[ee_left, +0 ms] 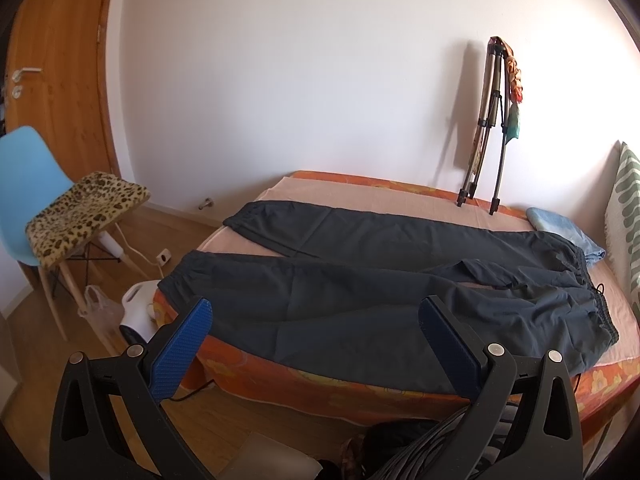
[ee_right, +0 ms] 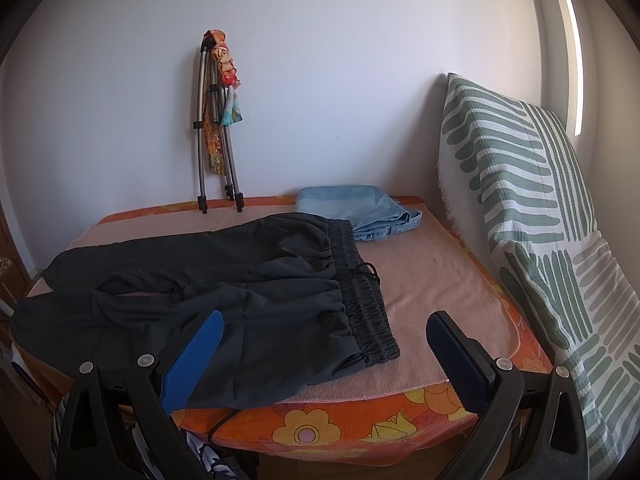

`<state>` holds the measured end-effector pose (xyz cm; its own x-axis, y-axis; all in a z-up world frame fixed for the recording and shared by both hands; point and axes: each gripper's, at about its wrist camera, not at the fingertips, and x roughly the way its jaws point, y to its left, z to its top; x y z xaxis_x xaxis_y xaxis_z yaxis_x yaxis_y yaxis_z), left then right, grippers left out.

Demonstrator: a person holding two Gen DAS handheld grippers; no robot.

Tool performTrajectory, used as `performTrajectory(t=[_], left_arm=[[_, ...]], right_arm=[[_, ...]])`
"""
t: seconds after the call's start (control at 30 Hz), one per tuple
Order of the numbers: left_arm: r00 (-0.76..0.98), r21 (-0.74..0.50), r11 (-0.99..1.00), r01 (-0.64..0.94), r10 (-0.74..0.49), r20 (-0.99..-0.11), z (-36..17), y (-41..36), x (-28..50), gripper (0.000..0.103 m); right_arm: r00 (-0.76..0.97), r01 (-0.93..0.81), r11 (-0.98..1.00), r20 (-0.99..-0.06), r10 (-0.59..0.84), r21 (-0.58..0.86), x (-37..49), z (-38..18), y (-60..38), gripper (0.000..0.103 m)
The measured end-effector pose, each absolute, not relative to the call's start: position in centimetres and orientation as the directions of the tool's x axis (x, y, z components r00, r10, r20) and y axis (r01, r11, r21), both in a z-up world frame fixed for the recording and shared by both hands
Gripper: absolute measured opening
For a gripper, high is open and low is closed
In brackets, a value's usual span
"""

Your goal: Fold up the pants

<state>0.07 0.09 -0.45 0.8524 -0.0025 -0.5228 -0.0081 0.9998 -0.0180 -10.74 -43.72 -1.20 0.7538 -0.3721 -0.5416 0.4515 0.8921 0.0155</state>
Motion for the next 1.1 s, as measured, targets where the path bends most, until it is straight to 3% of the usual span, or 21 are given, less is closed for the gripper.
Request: performTrajectory(t=[0.53,1.1], left_arm=[[0.856,-0.008,1.0,-0.004,-0.001,-0.517,-0.53,-0.39,0.04,0.103],[0.818,-0.006,1.0,-0.004,-0.001,-0.576,-1.12,0.03,0.37,0.103]], right_arm=[[0.752,0.452,0.892,-0.545,-0.371,0.017,-10.71,-1.27,-43.67,0.103],[0.756,0.44,0.898,-0.546,-0.361,0.015,-10.61,-1.62,-43.26,0.103]])
